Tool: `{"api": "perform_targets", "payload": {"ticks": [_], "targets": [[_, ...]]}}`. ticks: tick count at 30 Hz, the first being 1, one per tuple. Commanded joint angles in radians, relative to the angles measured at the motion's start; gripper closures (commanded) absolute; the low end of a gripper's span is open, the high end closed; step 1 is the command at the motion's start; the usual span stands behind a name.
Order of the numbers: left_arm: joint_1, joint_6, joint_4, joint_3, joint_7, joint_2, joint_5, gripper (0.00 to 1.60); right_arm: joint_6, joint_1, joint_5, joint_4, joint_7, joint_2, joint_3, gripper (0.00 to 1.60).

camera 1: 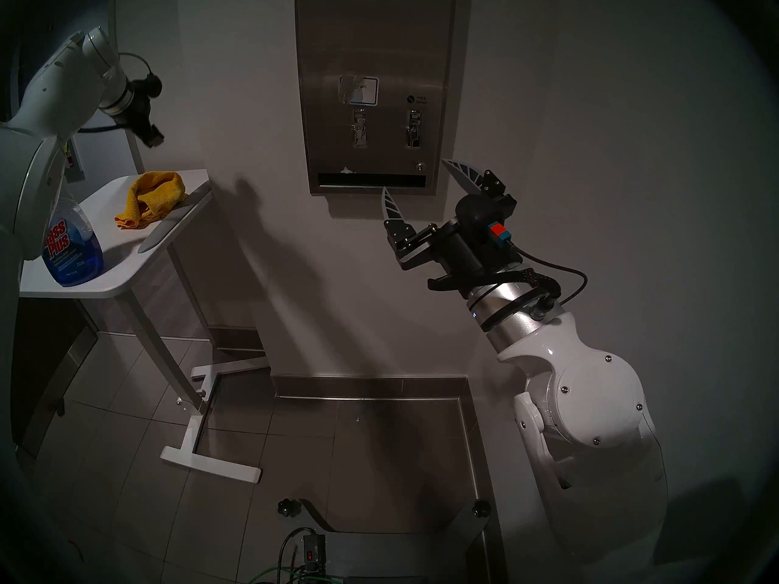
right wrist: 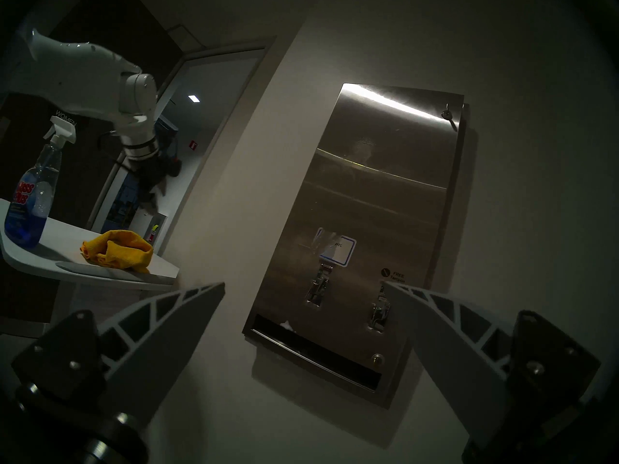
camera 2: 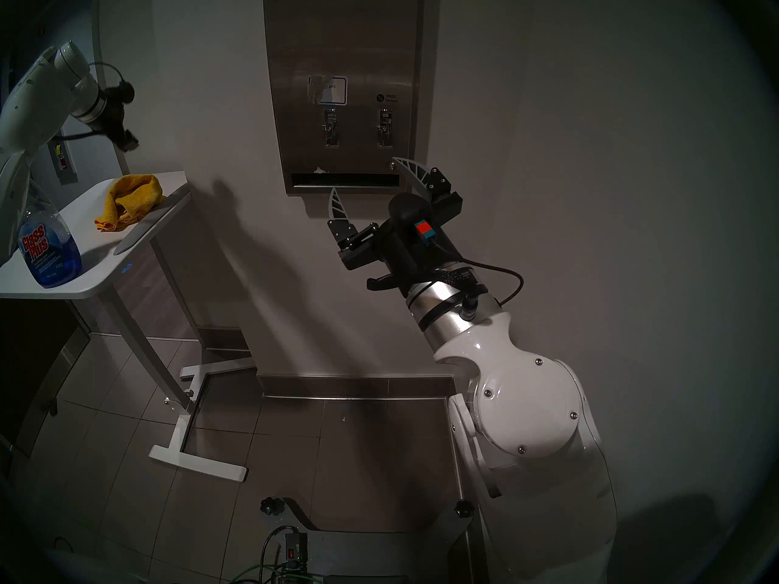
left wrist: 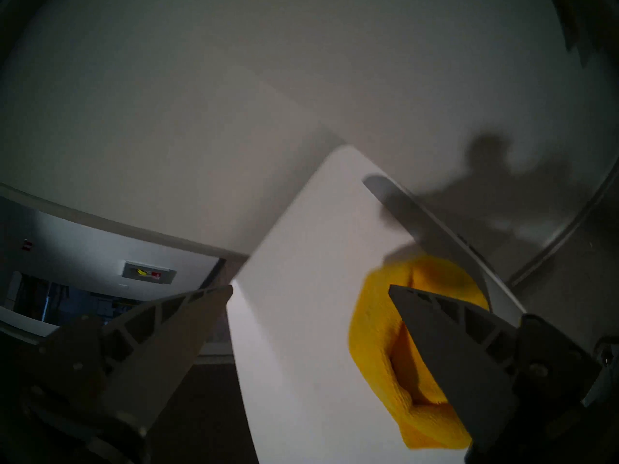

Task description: Pick up the cloth and wipe the surface

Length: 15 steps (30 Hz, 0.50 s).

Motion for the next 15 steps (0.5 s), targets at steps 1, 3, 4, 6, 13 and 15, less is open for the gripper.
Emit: {"api": "perform_targets", "payload": {"ticks": [1,3,4,6,13,15], "targets": [[-0.102,0.003,-0.111,-0.119,0.067,0.0,-0.082,0.0,-0.002,0.009,0.003,-0.032,0.002,-0.004,-0.002,0.0],[-0.101,0.005,-0.124,-0.144,0.076,0.011,-0.102,0.0,-0.002,0.007,0.005,-0.032,0.006,-0.004,-0.003,0.0],[-0.126,0.005,-0.133,-0.154,0.08,0.016,-0.111,0.0,-0.002,0.007,0.006,-0.029,0.008,-0.004,-0.004,0.0],[-0.116,0.008,-0.145,-0.182,0.082,0.021,-0.132,0.0,-0.002,0.006,0.008,-0.025,0.013,-0.004,-0.006,0.0],[-0.07,0.041,-0.122,-0.251,0.048,0.009,-0.203,0.0,-0.006,0.018,0.016,-0.017,0.026,-0.01,-0.017,0.0],[-0.043,0.053,-0.111,-0.26,0.038,-0.001,-0.217,0.0,-0.007,0.022,0.018,-0.015,0.028,-0.011,-0.021,0.0]]}}
